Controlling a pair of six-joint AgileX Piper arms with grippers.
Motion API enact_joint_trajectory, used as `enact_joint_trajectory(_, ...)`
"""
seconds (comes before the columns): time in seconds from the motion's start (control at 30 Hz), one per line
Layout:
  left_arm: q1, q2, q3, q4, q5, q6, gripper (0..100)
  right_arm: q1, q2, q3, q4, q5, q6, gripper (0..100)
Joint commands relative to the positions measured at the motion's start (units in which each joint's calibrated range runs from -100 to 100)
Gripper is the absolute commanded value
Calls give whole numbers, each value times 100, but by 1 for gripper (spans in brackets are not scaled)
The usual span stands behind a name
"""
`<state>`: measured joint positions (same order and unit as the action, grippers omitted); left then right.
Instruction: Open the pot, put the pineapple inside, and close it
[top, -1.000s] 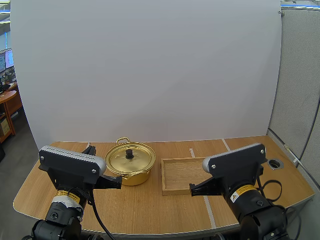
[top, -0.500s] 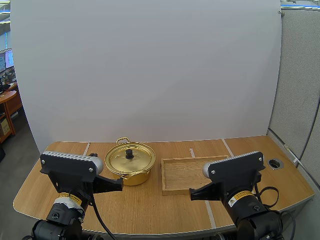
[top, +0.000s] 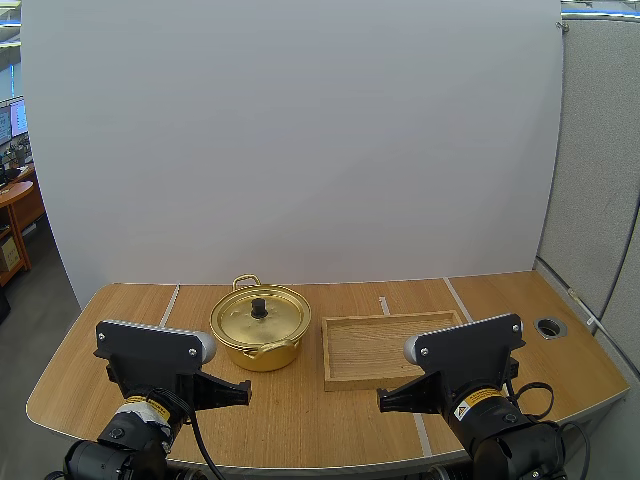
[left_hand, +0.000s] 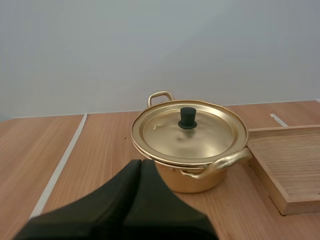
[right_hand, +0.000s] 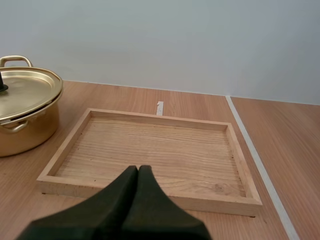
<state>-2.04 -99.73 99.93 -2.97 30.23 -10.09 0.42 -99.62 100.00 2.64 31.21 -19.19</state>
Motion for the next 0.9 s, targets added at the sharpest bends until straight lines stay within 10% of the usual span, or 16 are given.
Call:
enact_joint_trajectory(0.0,9,-27,7,28,-56,-55,0,-20,-38,0,41,-2,58,0)
enact_joint_trajectory(0.87,9,-27,7,28,-86,-55,0,-20,-38,0,41,-2,58,0)
